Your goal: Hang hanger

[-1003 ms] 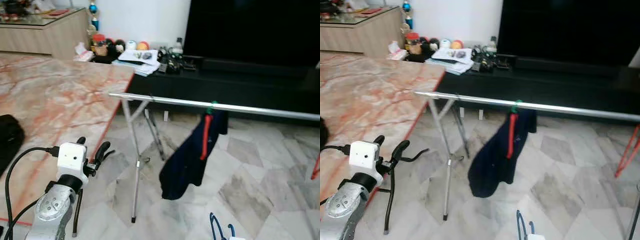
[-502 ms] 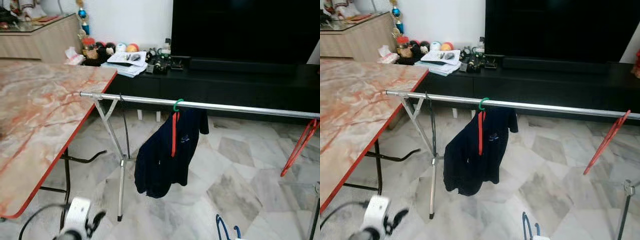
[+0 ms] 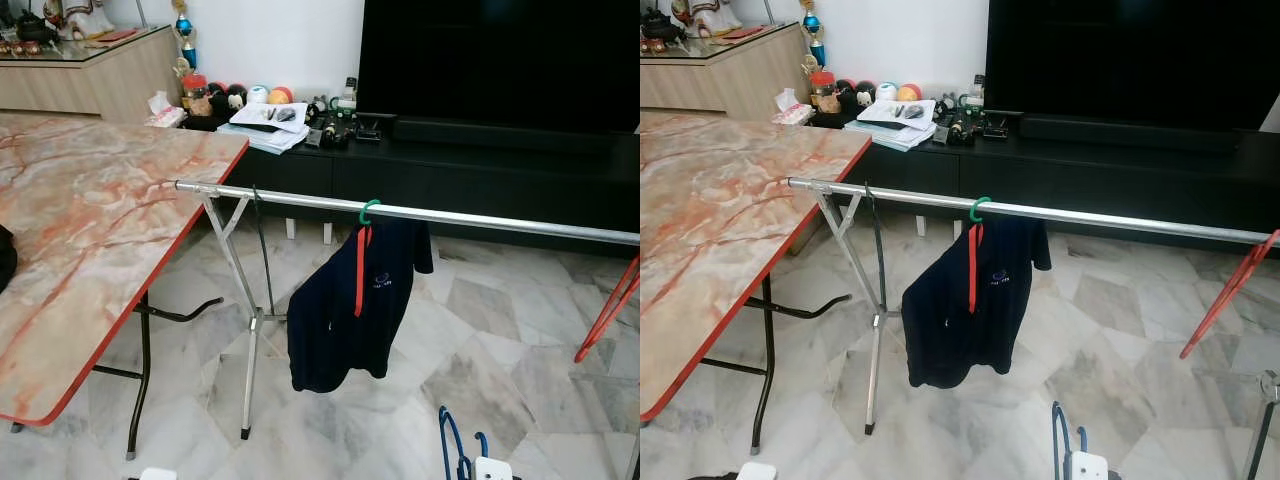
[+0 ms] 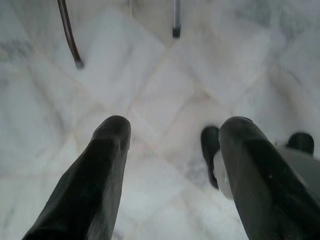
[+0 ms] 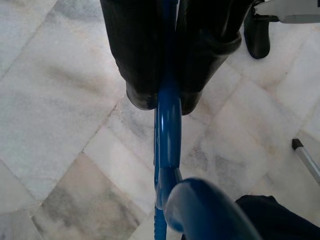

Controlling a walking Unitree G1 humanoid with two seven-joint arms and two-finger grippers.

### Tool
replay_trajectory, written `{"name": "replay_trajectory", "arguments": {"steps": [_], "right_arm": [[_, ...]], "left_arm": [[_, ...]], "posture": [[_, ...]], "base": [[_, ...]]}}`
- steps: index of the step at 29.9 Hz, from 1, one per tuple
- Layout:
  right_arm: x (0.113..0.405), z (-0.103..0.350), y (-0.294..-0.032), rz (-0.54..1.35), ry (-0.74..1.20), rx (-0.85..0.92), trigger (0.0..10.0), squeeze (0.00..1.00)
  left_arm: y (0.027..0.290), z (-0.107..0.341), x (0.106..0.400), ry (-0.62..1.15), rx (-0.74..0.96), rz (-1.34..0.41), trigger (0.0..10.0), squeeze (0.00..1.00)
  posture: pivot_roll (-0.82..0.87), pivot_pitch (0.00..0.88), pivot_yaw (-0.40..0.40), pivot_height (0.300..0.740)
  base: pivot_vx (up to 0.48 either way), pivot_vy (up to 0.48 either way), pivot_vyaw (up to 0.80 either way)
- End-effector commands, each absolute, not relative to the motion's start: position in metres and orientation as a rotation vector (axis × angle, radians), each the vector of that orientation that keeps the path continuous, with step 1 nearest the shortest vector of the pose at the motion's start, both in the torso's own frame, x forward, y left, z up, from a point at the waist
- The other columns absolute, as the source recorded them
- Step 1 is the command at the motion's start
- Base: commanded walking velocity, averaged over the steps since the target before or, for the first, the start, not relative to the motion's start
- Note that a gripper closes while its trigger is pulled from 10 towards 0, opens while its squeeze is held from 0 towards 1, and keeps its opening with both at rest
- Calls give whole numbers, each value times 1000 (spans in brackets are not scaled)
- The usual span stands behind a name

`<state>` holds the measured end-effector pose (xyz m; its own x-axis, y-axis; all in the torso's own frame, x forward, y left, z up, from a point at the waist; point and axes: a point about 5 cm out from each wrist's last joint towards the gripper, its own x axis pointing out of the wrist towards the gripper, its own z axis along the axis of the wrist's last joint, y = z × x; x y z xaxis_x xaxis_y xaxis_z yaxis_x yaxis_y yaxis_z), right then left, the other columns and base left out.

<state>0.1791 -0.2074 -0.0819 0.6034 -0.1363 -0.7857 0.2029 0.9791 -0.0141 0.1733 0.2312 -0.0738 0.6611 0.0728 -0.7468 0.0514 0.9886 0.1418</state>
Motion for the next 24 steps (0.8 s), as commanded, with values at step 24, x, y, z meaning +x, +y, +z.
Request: {"name": "replay_trajectory", "arguments": {"steps": [24], "right_arm": [[189,-77,-202,-168,849,83,10000,0]], "left_arm": [[223,-84,159,904,139,-27,10000,0]], "posture": [[9,0,16,740]], "base": [[0,-118,0]]}}
